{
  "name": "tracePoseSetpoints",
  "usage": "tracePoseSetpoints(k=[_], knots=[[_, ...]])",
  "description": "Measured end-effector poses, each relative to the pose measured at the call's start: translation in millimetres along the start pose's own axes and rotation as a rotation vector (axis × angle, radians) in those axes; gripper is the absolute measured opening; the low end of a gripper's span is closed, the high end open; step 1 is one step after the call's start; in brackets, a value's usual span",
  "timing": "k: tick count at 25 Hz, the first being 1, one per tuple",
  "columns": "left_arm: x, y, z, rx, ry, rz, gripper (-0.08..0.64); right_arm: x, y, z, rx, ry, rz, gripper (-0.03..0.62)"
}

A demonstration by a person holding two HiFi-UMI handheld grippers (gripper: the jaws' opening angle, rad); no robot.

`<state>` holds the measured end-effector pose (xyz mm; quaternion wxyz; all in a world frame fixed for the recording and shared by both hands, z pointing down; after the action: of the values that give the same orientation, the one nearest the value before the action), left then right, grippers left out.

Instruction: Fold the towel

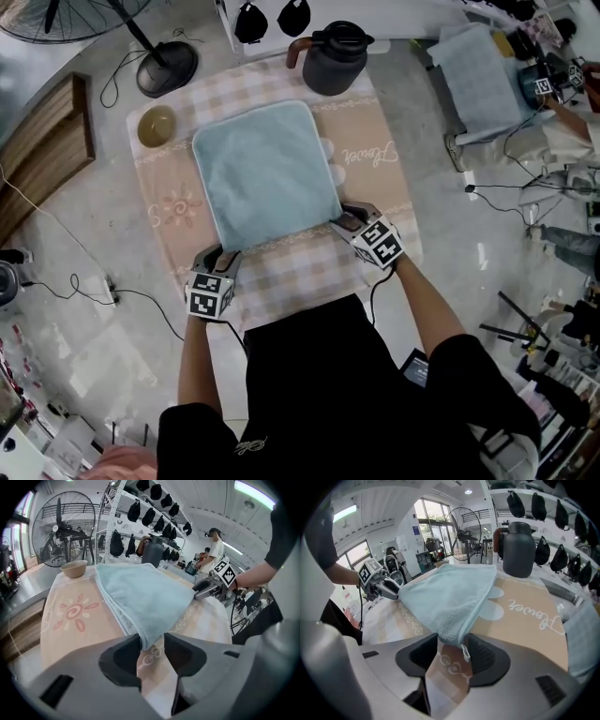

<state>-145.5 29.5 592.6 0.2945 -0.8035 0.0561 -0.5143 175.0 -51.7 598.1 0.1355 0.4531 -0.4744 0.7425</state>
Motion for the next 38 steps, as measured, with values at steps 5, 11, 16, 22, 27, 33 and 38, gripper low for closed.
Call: tracePoseSetpoints(k=[5,11,16,22,27,33,38], knots=[[-2.4,-3.0,-3.0,-0.004,0.008,0.001,0.163,1.1,-2.2,-1.8,-0.025,-0.009,-0.001,0.199],[-6.2,-6.3,-10.5,-0.036,0.06,0.017,0.041,-4.7,-0.2,-4.7,-0.088,-0.019,-0.025,0.063],[-10.7,-12.0,-10.1,-0.024,0.056,0.016,0.035,-10.7,-0.1,-11.2,-0.086,0.001,-0.007,0.051],[-25.1,-26.2,-11.2,-0.042,0.066,0.016,0.035,-17.9,-2.3,-30.3,-0.107,0.044,0.003,0.051],[-40.3,-40.9,-5.8,-0.061,0.048,0.023,0.034,-27.1,-7.8,-51.8,-0.099,0.069,0.004,0.051],[-55.9,-59.8,6.7,-0.079,0.034,0.025,0.034,-35.5,-21.6,-74.0,-0.06,0.081,0.001,0.051],[-67.0,-51.4,9.2,-0.081,0.042,0.06,0.034,-44.6,-14.1,-76.0,-0.033,0.058,0.038,0.051]])
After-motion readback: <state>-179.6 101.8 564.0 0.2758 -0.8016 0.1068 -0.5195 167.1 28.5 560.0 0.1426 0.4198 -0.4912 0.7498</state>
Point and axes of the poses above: the fingertips, and each gripper's own axes: x forward along the fingers, z to its right, y out of its top, the point moved 7 cm from there along -x, backward along the fingers, and after that the axes turned 5 degrees about -x, right-handed, at the moved point
